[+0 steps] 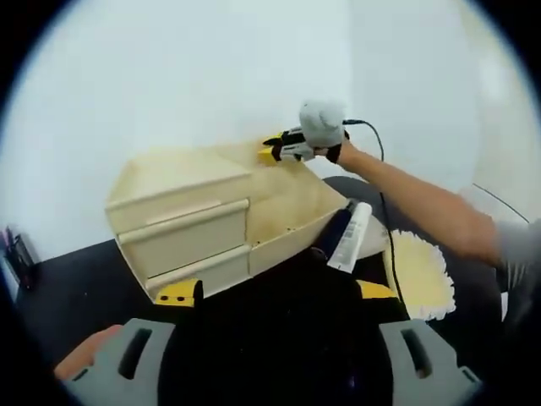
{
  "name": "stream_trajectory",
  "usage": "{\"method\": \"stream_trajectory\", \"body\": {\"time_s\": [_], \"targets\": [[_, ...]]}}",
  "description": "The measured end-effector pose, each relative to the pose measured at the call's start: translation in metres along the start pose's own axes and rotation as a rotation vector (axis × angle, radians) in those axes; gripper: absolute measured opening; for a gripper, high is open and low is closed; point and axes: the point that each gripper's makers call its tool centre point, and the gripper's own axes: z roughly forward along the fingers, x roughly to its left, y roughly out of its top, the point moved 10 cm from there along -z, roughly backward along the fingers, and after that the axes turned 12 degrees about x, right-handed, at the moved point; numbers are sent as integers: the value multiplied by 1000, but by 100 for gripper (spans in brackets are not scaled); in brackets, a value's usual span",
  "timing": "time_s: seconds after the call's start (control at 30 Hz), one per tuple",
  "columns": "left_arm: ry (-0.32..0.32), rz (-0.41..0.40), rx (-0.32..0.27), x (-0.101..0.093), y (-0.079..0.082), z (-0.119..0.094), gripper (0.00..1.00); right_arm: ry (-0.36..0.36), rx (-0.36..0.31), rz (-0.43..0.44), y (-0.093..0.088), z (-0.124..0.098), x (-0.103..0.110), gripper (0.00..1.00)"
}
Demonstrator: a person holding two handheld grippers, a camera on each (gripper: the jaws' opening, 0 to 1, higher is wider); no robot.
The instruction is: Open the drawer, pick up the cosmetic bottles from the table one by one, place them into the drawer, release the gripper, close the drawer, and move the gripper away
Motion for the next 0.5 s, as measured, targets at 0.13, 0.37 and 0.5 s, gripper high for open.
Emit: {"method": "stream_trajectory", "body": {"time_s": [0.13, 0.37, 0.5], "targets": [[-8, 7, -9, -2, 3, -3, 66, 31, -54, 77, 13, -25, -7, 18], [-30, 23, -46, -15, 6, -12, 65, 119, -114, 225, 27, -58, -21, 25], [-33, 48, -67, -22, 12, -15, 65, 133, -124, 242, 35, -89, -32, 28]]}}
